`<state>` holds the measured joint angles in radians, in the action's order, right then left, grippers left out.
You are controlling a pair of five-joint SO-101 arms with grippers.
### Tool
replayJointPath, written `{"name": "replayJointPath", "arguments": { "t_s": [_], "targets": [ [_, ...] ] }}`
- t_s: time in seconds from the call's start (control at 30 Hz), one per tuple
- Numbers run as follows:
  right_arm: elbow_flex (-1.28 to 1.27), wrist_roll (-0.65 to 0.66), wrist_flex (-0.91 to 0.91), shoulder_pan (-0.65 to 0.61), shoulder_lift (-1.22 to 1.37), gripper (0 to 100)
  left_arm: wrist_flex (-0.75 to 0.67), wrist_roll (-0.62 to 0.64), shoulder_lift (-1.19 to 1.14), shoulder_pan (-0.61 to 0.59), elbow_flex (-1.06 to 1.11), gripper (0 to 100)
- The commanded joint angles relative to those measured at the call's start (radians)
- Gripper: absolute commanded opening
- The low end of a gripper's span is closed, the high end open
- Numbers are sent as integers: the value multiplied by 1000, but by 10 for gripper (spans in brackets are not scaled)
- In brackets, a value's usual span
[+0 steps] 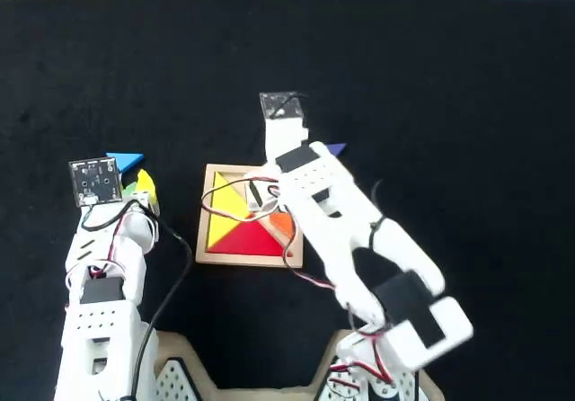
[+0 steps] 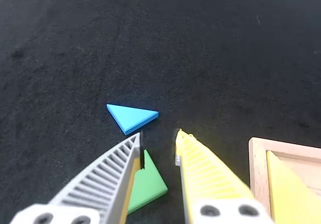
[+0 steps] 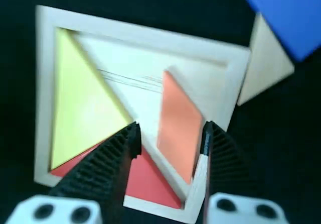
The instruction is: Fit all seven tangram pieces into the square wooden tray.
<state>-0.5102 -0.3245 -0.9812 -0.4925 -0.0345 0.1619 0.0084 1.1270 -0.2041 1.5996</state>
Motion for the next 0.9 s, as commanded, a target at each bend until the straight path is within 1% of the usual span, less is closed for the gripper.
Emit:
{"name": "replayJointPath", "arguments": {
  "t_s": [0.0,0.07,0.13,0.3,0.47,0.6,0.73,0.87],
  "targets": [
    [24,124,61,15,-77,175,-26,-9,14,13,-8,123],
    [28,204,104,15,-58,129,-26,-9,14,13,-7,123],
    [44,250,124,15,-15,102,-26,-9,14,13,-5,123],
    [148,258,114,20,153,119,-26,-9,14,13,-5,123],
    [268,253,5,21,265,120,-26,-9,14,13,-5,123],
    [274,253,-11,21,291,119,-26,-9,14,15,-5,123],
    [272,250,-100,21,292,118,-26,-9,14,15,-5,123],
    [240,198,-163,17,286,118,-26,-9,14,15,-5,123]
  ]
}}
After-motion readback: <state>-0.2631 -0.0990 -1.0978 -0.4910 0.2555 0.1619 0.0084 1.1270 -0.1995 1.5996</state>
